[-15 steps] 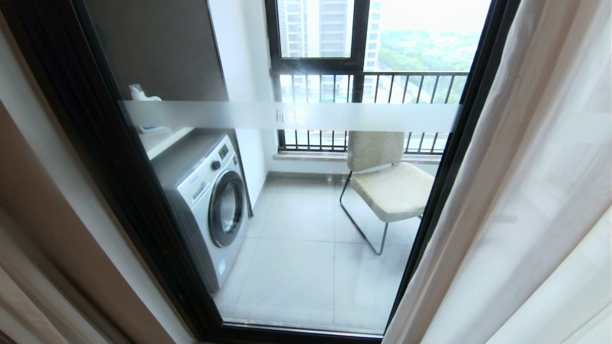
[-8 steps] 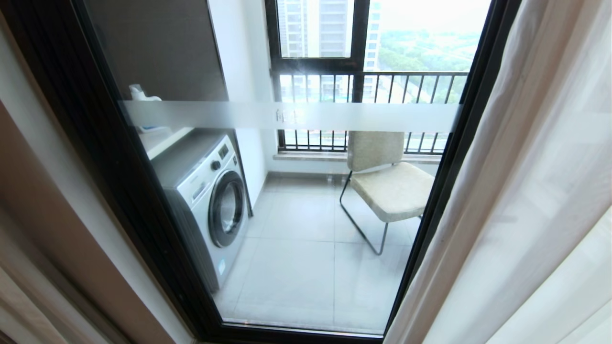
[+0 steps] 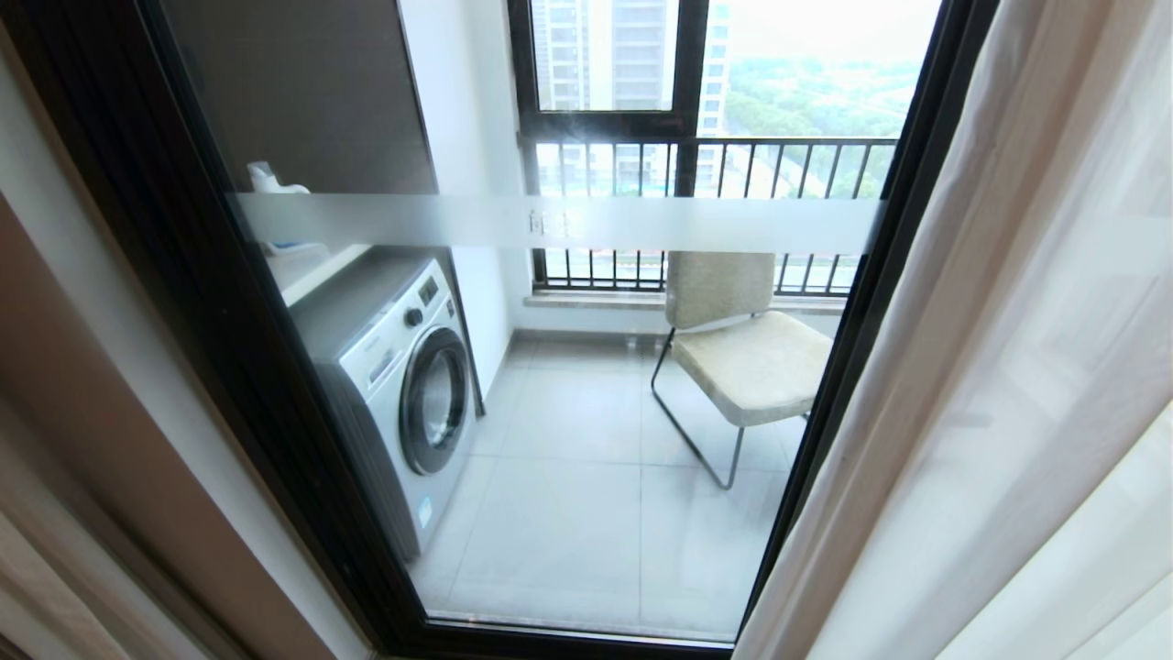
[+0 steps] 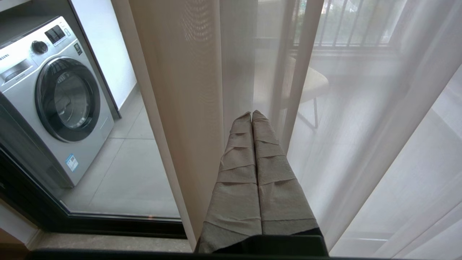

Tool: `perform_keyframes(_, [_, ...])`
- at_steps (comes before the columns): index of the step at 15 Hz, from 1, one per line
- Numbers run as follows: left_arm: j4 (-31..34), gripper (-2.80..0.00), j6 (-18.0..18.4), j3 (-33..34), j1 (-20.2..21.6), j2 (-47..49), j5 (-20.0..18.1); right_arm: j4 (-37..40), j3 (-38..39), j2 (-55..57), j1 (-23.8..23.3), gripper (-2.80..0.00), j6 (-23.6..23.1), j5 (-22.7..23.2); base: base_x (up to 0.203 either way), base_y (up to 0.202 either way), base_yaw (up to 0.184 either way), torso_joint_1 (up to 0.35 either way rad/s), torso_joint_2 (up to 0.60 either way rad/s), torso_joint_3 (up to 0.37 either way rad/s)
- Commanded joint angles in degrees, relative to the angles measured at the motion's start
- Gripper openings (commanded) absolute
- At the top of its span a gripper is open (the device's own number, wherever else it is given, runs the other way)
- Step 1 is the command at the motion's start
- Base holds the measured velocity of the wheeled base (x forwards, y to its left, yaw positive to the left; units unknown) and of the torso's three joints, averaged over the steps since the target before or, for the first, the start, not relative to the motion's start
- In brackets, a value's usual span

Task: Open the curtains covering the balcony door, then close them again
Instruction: Close the inner curtains on both sides

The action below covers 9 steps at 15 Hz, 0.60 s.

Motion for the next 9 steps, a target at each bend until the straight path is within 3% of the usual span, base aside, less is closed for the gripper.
perform_keyframes(1, [0.0,-2.8,0.0,0.0,0.0,0.0,0.0,0.0,0.0,0.1,0.0,-2.8,0.0,0.0,0.0,0.0,0.0,0.0,0.0,0.0])
perform_keyframes(9, [0.0,-2.8,0.2,0.0,0.0,0.0,0.0,0.0,0.0,0.1,0.0,-2.8,0.0,0.0,0.0,0.0,0.0,0.0,0.0,0.0])
